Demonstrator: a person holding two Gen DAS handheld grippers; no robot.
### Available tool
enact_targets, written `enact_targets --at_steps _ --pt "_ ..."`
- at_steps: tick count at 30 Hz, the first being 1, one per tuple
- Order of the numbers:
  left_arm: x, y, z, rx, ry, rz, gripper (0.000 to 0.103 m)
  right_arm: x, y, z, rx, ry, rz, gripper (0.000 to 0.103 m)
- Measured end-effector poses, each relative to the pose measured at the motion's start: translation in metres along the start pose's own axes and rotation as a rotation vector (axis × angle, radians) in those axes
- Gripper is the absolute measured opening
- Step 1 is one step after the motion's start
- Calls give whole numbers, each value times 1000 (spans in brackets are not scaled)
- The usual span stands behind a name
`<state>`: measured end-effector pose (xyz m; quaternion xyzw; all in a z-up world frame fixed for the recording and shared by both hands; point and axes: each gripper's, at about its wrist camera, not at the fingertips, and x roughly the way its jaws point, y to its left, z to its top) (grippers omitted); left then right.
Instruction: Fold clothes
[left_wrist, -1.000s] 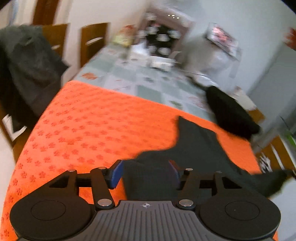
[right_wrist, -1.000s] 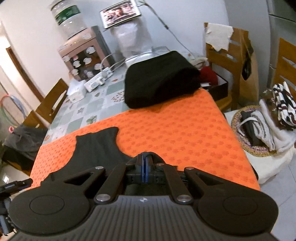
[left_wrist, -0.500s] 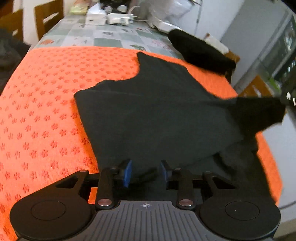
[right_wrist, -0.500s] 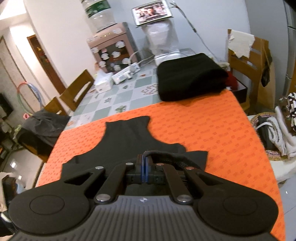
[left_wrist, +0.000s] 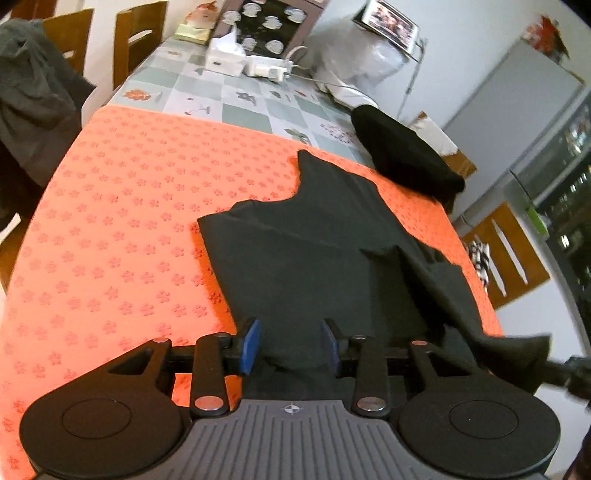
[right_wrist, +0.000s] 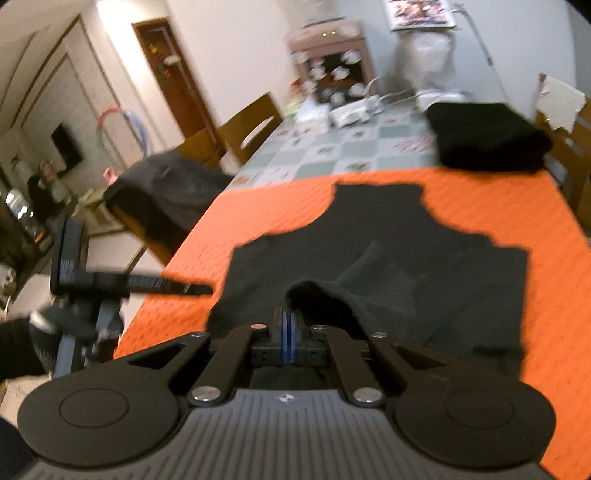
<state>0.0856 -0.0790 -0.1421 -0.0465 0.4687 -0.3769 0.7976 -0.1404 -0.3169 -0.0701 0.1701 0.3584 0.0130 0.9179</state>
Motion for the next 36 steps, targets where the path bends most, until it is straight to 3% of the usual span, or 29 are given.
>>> enact_targets --at_steps 8,18,26,29,33,36 --pt "-30 13 -11 104 41 -36 45 35 89 -56 -56 21 -61 3" --pt "-52 40 -22 107 66 -49 49 74 166 -78 -155 46 -108 3" --pt "-55 47 -31 90 86 -70 52 80 171 -85 -178 104 -108 5" --pt "-55 48 -36 72 94 -90 53 72 169 -84 -193 111 -84 25" --pt "-52 44 -48 66 120 -120 54 49 159 -82 -180 73 -71 33" --pt "-48 35 -63 110 140 -138 53 45 145 -84 -156 82 -99 34"
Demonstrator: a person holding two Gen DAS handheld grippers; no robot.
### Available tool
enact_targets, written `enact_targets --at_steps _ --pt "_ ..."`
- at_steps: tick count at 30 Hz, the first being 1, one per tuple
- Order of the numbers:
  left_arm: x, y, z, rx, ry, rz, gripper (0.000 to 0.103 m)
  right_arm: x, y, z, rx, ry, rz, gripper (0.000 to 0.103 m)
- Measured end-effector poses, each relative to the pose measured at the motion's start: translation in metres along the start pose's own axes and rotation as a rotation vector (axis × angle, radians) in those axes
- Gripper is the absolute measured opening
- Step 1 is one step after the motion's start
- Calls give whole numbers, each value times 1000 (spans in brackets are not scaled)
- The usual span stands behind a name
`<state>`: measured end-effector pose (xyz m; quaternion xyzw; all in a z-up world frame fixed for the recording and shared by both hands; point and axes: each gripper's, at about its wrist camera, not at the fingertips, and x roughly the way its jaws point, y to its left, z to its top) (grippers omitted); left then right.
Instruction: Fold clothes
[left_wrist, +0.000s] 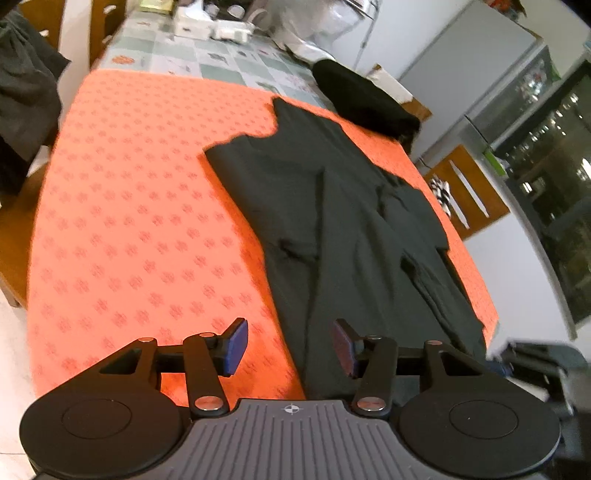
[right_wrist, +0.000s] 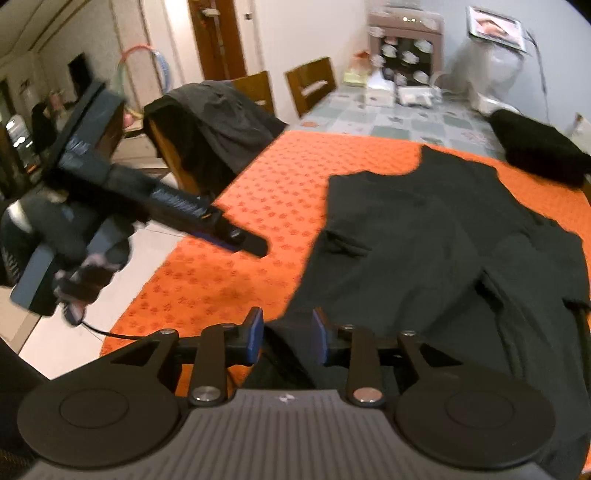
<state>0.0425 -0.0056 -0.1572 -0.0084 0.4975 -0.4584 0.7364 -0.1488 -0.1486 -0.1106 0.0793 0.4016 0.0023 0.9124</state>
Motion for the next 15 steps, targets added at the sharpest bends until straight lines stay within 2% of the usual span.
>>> enact_targets --at_steps 2,8,11,13,15 --pt "5 -10 -9 69 12 7 52 5 -12 -5 22 27 -34 34" --pt "18 -30 -29 275 25 50 52 23 -27 -32 49 94 -41 35" --pt "25 -40 -38 378 32 72 52 26 -21 -40 52 88 -36 43" --pt "29 -47 -45 447 36 86 47 29 -19 -44 62 82 -48 44" --pt "34 -54 -51 516 41 101 33 34 -17 -46 84 80 -63 43"
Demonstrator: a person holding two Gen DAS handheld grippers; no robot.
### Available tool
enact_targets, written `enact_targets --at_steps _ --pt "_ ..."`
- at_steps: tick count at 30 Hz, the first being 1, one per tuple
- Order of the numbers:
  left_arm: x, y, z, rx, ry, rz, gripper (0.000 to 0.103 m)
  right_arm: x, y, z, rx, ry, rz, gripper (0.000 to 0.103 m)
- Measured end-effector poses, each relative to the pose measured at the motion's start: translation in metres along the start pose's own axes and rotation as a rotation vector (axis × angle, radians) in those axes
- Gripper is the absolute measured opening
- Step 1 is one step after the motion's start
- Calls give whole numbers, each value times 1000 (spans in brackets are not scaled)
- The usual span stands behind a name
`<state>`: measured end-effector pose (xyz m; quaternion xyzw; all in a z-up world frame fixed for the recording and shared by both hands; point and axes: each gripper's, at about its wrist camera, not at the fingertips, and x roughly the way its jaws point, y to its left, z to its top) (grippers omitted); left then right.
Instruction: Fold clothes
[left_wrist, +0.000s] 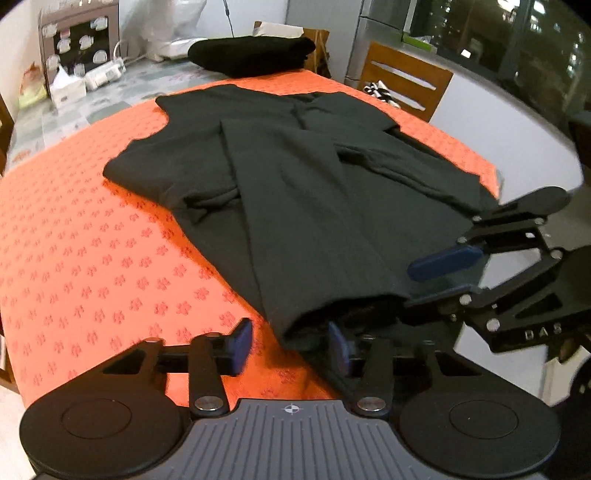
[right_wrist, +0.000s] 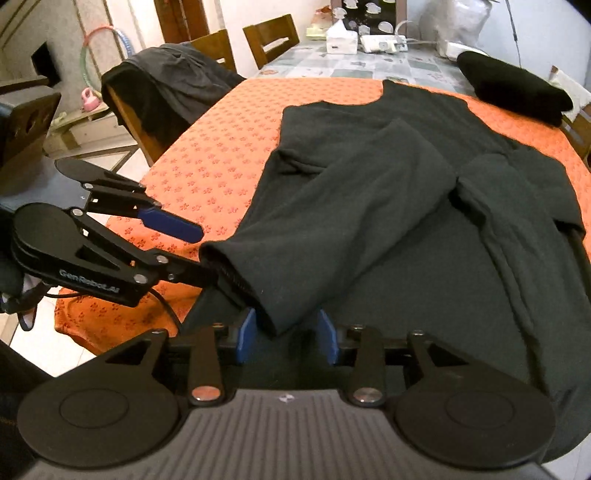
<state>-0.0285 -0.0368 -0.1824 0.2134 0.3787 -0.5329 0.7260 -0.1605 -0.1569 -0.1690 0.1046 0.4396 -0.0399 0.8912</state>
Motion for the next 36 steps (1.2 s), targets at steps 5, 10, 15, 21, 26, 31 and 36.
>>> enact_targets --at_steps 5,10,15,21,26,31,36 --pt "-9 4 4 -51 -55 3 10 7 6 -5 53 -21 -83 4" --pt "-19 13 2 -160 -79 -31 10 -2 24 0 -22 -34 -154 2" --pt "-6 27 -14 -259 -4 -61 15 -5 37 2 -102 6 -156 4" --pt "-26 44 -26 -349 -34 -103 32 -21 42 3 -163 4 -148 12" --pt "-35 45 -22 -369 -85 -117 32 -23 23 13 -107 -81 -114 12" --pt "-29 35 -9 -350 -106 -107 31 5 4 11 -16 -96 -58 12" --pt "-23 17 -2 -282 -113 -108 31 29 0 -3 -28 -52 -19 13"
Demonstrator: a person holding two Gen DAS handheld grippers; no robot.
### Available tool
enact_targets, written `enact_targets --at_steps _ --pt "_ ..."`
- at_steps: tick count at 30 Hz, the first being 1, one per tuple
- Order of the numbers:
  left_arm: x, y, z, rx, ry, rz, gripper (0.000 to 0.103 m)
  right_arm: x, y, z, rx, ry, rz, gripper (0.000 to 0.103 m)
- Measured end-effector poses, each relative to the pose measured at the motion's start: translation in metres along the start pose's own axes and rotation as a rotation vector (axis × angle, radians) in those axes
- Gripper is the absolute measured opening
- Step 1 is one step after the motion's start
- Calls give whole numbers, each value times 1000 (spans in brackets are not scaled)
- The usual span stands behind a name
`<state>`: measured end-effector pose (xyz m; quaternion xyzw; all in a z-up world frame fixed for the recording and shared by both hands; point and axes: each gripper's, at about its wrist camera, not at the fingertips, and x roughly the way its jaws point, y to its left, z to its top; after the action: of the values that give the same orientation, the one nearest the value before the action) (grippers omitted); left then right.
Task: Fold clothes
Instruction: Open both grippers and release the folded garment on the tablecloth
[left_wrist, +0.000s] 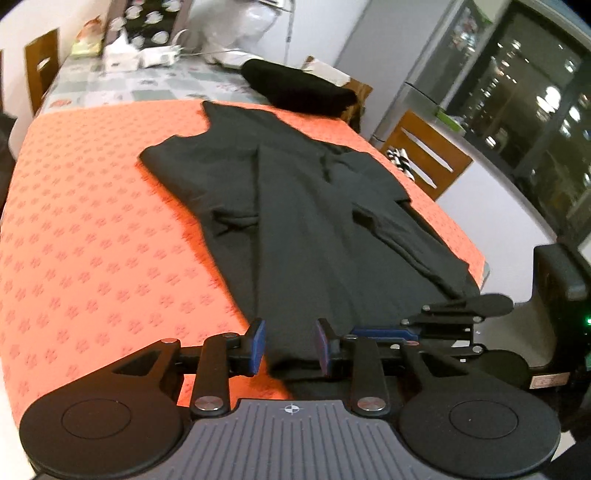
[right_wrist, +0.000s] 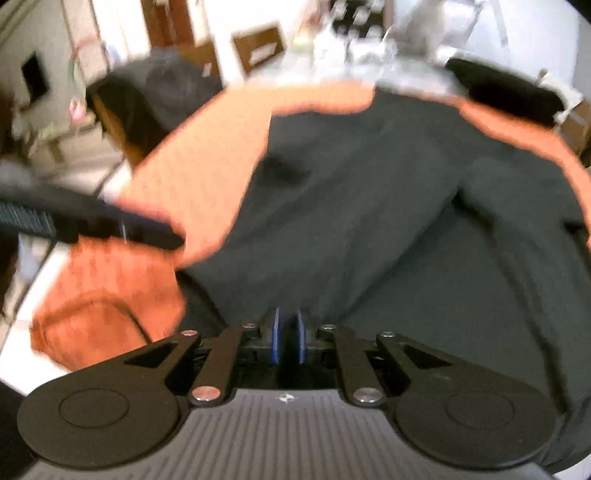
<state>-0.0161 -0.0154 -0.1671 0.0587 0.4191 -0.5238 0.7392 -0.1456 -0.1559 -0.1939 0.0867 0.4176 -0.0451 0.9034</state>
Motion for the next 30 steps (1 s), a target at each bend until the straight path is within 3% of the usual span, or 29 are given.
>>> enact_targets --at_steps 4,7,14,16,21,24,27,30 --pt "15 -11 -3 43 17 -3 31 -17 -3 4 3 -32 8 13" --pt "31 -11 -12 44 71 37 30 -37 -15 5 26 -58 5 15" --pt "25 -30 -8 -19 -11 142 32 -87 -58 11 62 -130 4 24" --pt "21 -38 -4 -49 -37 177 37 -97 -80 14 44 -136 25 27" --pt "12 -58 4 -123 -102 266 67 -117 -140 23 -8 -145 80 31" --pt "14 -85 6 -226 -170 343 76 -130 -177 29 -40 -150 113 32" --pt "20 -114 8 -270 -257 411 94 -142 -213 35 -72 -155 146 34" --pt "29 -140 12 -310 -311 455 102 -155 -249 40 -103 -160 178 34"
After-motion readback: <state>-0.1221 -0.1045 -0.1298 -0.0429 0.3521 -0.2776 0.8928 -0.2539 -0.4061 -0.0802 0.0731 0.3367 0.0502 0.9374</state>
